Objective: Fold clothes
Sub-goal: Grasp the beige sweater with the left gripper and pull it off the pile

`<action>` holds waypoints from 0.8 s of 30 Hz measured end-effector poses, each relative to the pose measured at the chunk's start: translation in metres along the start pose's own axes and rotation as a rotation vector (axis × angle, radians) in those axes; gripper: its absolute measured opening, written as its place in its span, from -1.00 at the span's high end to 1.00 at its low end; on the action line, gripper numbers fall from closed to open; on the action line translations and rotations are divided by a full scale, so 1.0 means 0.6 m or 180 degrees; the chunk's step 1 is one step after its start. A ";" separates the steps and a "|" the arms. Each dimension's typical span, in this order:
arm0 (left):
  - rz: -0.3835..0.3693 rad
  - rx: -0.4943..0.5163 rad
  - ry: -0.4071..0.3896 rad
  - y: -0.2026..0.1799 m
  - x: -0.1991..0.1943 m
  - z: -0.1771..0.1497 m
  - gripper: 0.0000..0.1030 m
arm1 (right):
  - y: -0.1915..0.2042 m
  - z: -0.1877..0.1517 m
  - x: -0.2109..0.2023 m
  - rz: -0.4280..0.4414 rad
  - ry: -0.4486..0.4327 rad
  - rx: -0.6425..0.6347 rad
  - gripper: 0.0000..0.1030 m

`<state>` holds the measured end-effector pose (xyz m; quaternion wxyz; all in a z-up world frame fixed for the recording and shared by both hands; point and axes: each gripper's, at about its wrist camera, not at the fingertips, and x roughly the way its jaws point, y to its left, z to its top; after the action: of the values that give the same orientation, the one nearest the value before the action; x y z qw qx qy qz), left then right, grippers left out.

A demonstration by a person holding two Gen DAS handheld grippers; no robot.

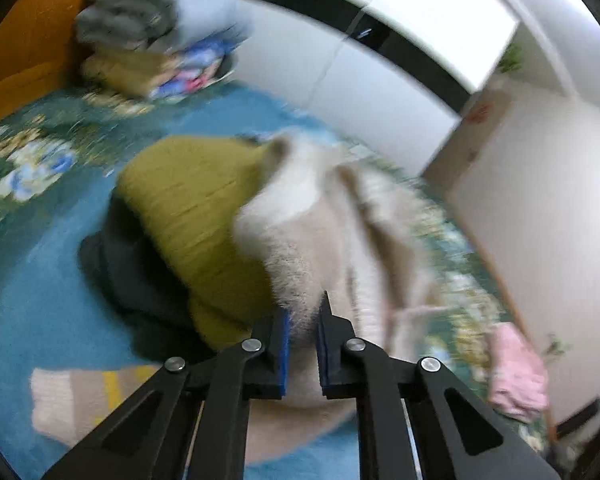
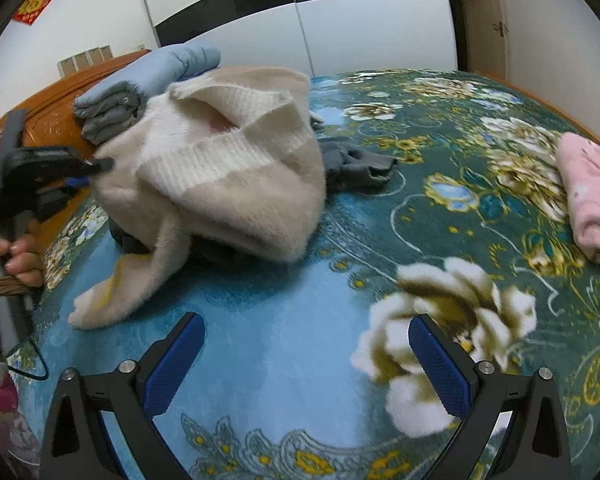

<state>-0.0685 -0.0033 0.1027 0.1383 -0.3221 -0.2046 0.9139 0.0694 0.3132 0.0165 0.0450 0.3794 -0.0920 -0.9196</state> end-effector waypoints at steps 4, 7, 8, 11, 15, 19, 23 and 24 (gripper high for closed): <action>-0.0202 0.0285 -0.0308 -0.038 -0.103 0.011 0.81 | -0.008 -0.009 -0.027 0.0026 -0.0068 0.0002 -1.00; -0.0305 0.0376 -0.0469 -0.033 -0.172 0.017 0.83 | -0.012 -0.013 -0.049 0.0068 -0.0100 0.0006 -1.00; -0.0317 0.0402 -0.0523 -0.030 -0.193 0.019 0.84 | -0.014 -0.015 -0.056 0.0082 -0.0122 0.0002 -1.00; -0.0273 0.0515 -0.0735 -0.023 -0.250 0.008 0.95 | -0.013 -0.021 -0.068 0.0130 -0.0122 -0.0012 -1.00; -0.0075 0.0638 -0.1004 -0.005 -0.307 -0.020 1.00 | -0.001 -0.030 -0.075 0.0227 -0.0093 -0.0021 -1.00; 0.0114 0.0459 -0.0705 0.033 -0.287 -0.034 1.00 | 0.012 -0.045 -0.076 0.0291 -0.0046 -0.0024 -1.00; 0.0274 0.0227 -0.0364 0.078 -0.247 -0.063 1.00 | 0.017 -0.053 -0.079 0.0282 -0.0006 -0.0079 -1.00; 0.0246 0.0174 -0.0266 0.083 -0.239 -0.074 0.99 | 0.017 -0.051 -0.080 0.0269 -0.0013 -0.0092 -1.00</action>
<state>0.0624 -0.0898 0.1245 0.1030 -0.2874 -0.1726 0.9365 0.1252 0.3065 0.0304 0.0891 0.3725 -0.0947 -0.9189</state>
